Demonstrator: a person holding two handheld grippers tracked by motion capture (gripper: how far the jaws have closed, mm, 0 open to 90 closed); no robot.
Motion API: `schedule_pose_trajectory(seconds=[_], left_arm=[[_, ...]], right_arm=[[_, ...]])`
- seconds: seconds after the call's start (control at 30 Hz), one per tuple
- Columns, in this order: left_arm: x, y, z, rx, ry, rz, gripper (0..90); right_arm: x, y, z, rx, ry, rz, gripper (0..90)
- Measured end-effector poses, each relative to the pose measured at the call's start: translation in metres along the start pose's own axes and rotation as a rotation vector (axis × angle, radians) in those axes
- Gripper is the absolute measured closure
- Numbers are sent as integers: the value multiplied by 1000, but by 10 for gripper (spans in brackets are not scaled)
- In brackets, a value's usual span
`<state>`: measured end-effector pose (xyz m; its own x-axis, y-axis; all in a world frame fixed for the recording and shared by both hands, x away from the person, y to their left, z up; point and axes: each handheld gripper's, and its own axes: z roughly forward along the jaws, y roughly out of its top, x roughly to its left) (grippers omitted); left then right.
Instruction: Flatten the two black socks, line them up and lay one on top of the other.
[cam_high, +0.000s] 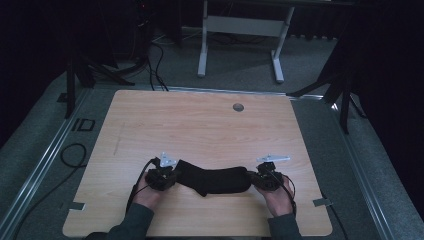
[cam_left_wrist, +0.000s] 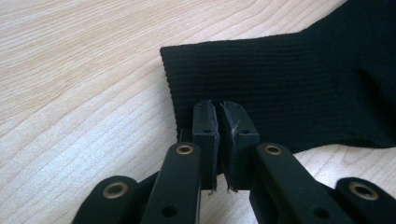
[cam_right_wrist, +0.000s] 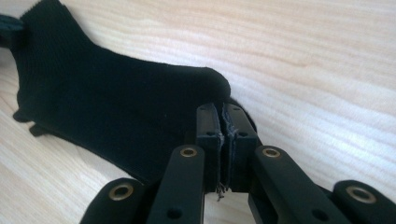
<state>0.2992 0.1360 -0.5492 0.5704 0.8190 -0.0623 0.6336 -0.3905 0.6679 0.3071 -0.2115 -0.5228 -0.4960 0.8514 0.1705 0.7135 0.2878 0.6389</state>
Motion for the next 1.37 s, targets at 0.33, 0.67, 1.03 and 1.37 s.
schedule_pose_trajectory(seconds=[0.33, 0.67, 1.03, 1.37], left_arm=[[-8, 1, 1, -8, -29, 49, 752], [-16, 3, 6, -21, -39, 75, 739], [-3, 6, -10, -138, -98, 0, 608], [24, 3, -15, -149, 16, -56, 597]], right_arm=[[-5, -13, 17, 41, -54, 2, 827], [-17, -10, 22, -7, -129, 18, 795], [-28, -3, -6, -165, -72, 108, 460], [-52, -14, -3, -132, -186, 129, 439]])
